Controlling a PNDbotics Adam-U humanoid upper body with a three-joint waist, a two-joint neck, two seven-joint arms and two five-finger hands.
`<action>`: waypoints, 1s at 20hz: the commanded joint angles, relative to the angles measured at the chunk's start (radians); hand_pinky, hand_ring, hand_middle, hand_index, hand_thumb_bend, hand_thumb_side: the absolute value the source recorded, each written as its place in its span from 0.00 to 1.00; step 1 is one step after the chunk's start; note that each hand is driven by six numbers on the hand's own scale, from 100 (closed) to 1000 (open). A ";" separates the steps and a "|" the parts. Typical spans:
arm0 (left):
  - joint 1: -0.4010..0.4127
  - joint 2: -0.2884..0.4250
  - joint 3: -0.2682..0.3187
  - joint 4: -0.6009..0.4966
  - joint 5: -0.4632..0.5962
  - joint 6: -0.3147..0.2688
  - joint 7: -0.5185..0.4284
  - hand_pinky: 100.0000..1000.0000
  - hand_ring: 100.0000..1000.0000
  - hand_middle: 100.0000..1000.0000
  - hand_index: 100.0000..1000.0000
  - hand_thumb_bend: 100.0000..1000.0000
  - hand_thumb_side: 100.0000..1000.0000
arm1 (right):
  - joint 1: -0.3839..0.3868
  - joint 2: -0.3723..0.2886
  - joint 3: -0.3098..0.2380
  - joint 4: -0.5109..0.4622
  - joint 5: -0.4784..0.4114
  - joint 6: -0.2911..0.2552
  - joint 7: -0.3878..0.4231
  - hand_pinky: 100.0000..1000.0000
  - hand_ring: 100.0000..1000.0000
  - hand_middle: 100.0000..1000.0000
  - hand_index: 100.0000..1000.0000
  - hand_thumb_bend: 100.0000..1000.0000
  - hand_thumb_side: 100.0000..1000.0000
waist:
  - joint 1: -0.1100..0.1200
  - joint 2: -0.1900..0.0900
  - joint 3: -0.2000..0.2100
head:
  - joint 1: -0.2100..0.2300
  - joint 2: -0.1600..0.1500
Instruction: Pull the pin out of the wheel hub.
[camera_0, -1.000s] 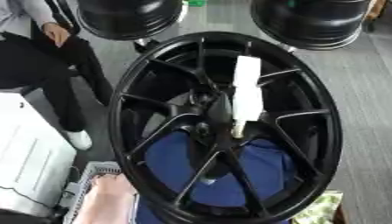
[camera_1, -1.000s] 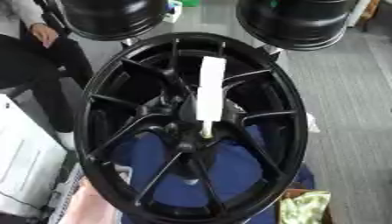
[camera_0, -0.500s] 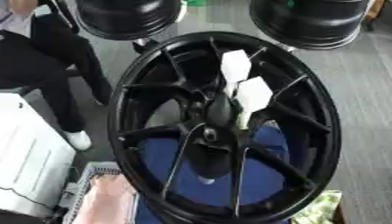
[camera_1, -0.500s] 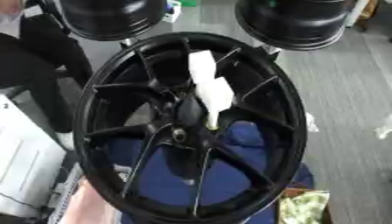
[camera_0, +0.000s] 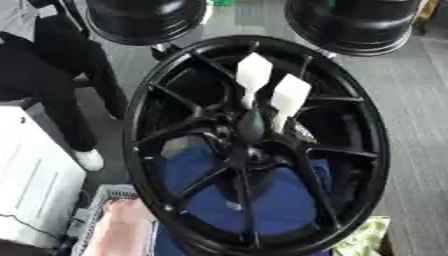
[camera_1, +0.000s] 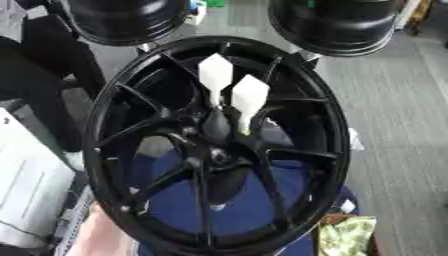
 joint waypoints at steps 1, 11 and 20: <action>-0.007 0.024 0.011 -0.016 -0.004 -0.001 0.000 0.62 0.98 0.69 0.74 0.46 0.69 | -0.025 -0.024 -0.026 -0.010 0.002 0.002 -0.015 0.89 0.89 0.88 0.92 0.00 0.13 | 0.013 -0.002 -0.003 | 0.003 -0.001; -0.012 0.026 0.004 -0.016 -0.004 0.000 -0.009 0.62 0.98 0.69 0.74 0.45 0.68 | -0.193 0.015 -0.003 -0.086 -0.020 0.000 -0.057 0.86 0.81 0.82 0.88 0.00 0.11 | 0.014 -0.010 0.004 | -0.007 0.000; -0.019 0.032 -0.001 -0.016 -0.005 -0.001 -0.015 0.62 0.98 0.70 0.74 0.45 0.68 | -0.346 0.077 0.062 -0.090 0.007 -0.017 0.010 0.85 0.78 0.79 0.86 0.00 0.11 | 0.013 -0.013 0.011 | -0.012 0.002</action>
